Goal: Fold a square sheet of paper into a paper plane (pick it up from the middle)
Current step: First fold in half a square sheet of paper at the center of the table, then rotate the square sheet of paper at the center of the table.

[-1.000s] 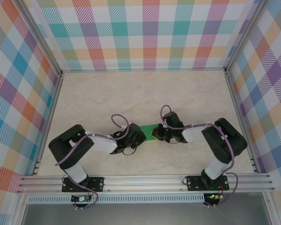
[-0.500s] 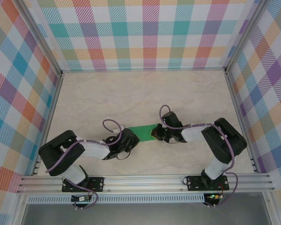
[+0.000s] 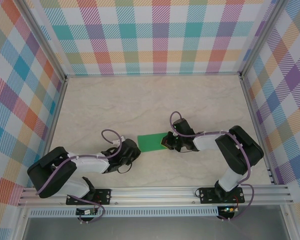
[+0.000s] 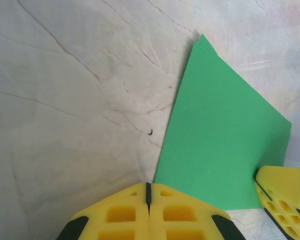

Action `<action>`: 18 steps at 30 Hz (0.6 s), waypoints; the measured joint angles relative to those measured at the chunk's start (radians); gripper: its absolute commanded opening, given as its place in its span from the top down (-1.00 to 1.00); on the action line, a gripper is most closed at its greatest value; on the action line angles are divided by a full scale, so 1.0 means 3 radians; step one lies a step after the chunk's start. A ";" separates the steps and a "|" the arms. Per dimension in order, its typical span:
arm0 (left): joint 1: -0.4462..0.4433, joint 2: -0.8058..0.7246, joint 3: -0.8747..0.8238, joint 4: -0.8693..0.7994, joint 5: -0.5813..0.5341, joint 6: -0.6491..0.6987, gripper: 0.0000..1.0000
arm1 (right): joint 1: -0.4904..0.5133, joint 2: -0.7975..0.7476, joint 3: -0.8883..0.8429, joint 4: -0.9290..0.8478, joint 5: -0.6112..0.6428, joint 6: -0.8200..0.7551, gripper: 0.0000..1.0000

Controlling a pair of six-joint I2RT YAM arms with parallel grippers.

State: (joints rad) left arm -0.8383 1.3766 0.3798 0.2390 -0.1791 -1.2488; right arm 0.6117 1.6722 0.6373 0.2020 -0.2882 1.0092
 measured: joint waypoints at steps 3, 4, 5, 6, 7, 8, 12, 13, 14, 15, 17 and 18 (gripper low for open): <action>0.0175 -0.0078 0.0107 -0.0334 0.0075 0.0243 1.00 | 0.0000 -0.0039 0.0066 -0.0184 0.0074 -0.0075 1.00; 0.0243 -0.0102 0.0156 -0.0464 0.0081 0.0336 1.00 | -0.0001 -0.0060 0.0092 -0.0263 0.0108 -0.0112 0.99; 0.0320 -0.0126 0.0224 -0.0632 0.0099 0.0435 1.00 | -0.0004 -0.0085 0.0123 -0.0359 0.0149 -0.0161 0.97; 0.0401 -0.0154 0.0303 -0.0786 0.0123 0.0542 1.00 | -0.0005 -0.0113 0.0158 -0.0479 0.0197 -0.0221 0.94; 0.0474 -0.0187 0.0383 -0.0904 0.0151 0.0645 0.97 | -0.0008 -0.0136 0.0189 -0.0581 0.0233 -0.0275 0.92; 0.0554 -0.0228 0.0481 -0.1040 0.0188 0.0750 0.85 | -0.0009 -0.0156 0.0234 -0.0715 0.0277 -0.0341 0.86; 0.0860 -0.0347 0.0921 -0.1541 0.0296 0.1118 0.32 | 0.0020 -0.0169 0.0566 -0.1214 0.0375 -0.0552 0.64; 0.0933 -0.0348 0.1025 -0.1645 0.0312 0.1185 0.22 | 0.0041 -0.0167 0.0675 -0.1294 0.0390 -0.0589 0.59; 0.1024 -0.0347 0.1127 -0.1745 0.0338 0.1256 0.11 | 0.0074 -0.0153 0.0813 -0.1363 0.0402 -0.0619 0.55; 0.1110 -0.0347 0.1209 -0.1840 0.0362 0.1316 0.04 | 0.0121 -0.0117 0.0960 -0.1406 0.0412 -0.0638 0.53; 0.1249 -0.0340 0.1316 -0.1980 0.0409 0.1405 -0.10 | 0.0226 0.0011 0.1241 -0.1461 0.0437 -0.0664 0.51; 0.1314 -0.0323 0.1353 -0.2045 0.0446 0.1453 -0.19 | 0.0289 0.0114 0.1399 -0.1500 0.0448 -0.0671 0.51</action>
State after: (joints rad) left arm -0.4442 1.2797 0.7856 -0.3744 -0.0452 -0.8127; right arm 0.6983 1.7065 1.0569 -0.2481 -0.1539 0.8078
